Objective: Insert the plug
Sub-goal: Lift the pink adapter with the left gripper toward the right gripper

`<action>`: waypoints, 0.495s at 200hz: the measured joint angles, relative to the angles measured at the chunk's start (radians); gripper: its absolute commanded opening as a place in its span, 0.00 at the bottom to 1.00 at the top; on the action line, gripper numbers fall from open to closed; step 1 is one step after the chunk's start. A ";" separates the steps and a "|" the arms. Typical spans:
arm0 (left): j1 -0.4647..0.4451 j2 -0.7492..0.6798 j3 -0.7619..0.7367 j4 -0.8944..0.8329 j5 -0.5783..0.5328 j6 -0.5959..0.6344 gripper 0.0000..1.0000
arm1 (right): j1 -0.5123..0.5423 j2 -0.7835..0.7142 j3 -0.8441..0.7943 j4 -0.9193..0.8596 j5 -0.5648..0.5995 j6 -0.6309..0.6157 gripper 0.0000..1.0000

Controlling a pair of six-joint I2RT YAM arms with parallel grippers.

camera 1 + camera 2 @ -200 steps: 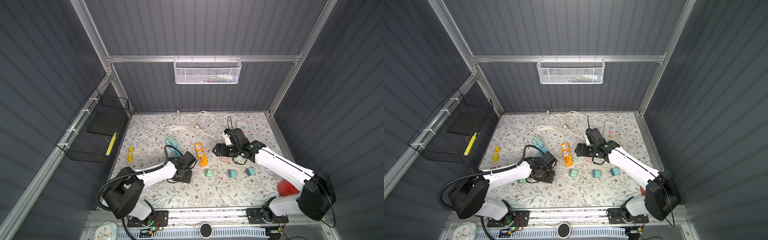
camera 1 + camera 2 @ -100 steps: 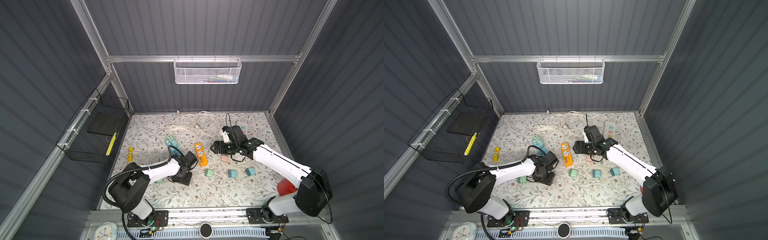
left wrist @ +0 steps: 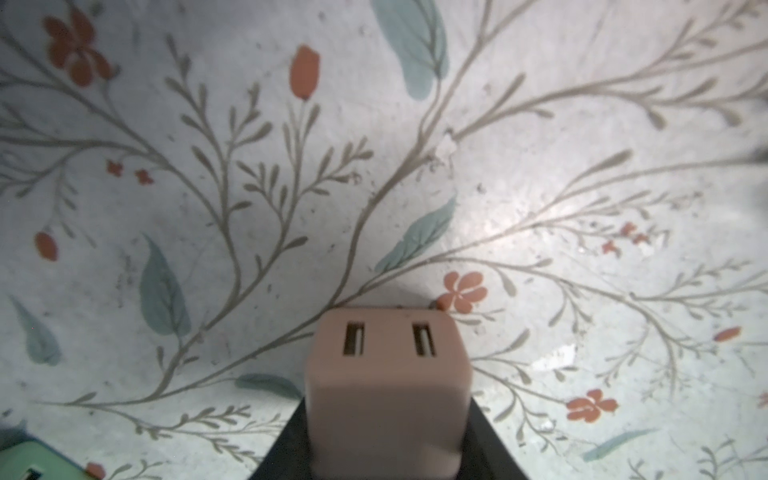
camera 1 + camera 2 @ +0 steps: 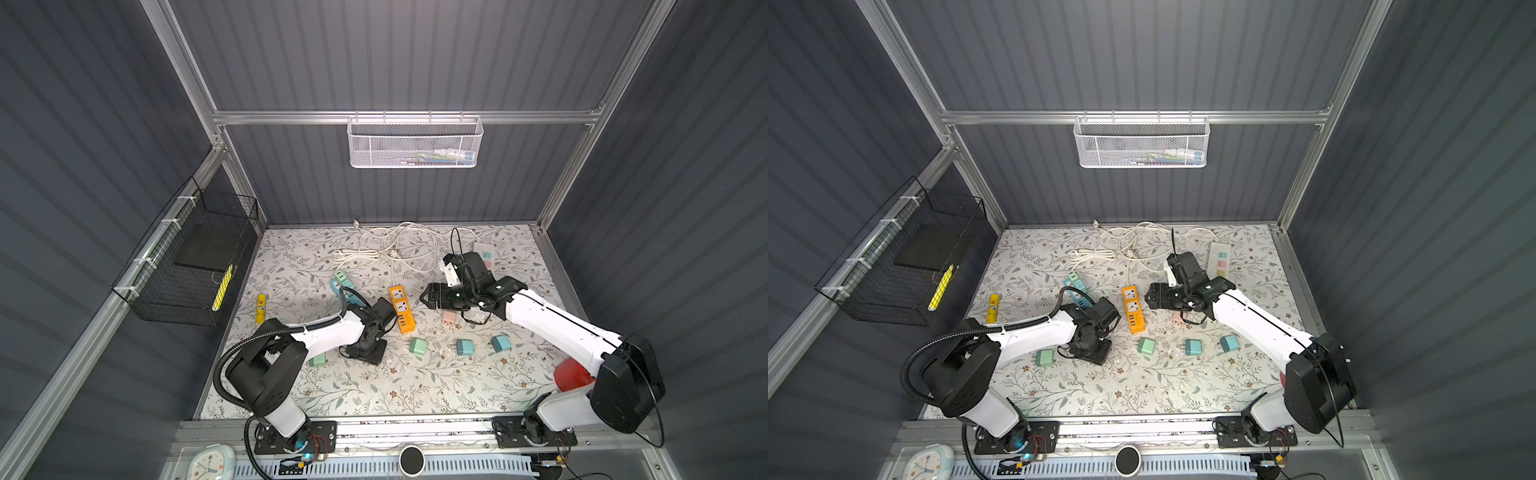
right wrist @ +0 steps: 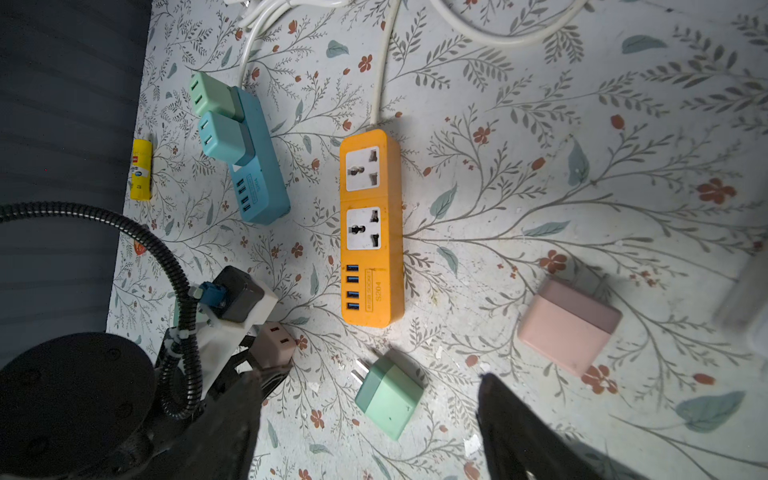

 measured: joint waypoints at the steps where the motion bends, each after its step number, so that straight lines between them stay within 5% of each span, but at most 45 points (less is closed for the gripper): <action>1: 0.000 0.000 0.000 0.000 0.000 -0.001 0.35 | 0.000 0.000 -0.001 0.000 -0.001 0.000 0.80; 61: -0.004 -0.150 -0.032 0.116 0.005 0.043 0.25 | 0.005 -0.001 -0.001 -0.008 -0.024 -0.018 0.76; 99: -0.043 -0.378 -0.132 0.459 -0.011 0.123 0.20 | 0.005 -0.066 0.000 -0.038 -0.018 -0.048 0.71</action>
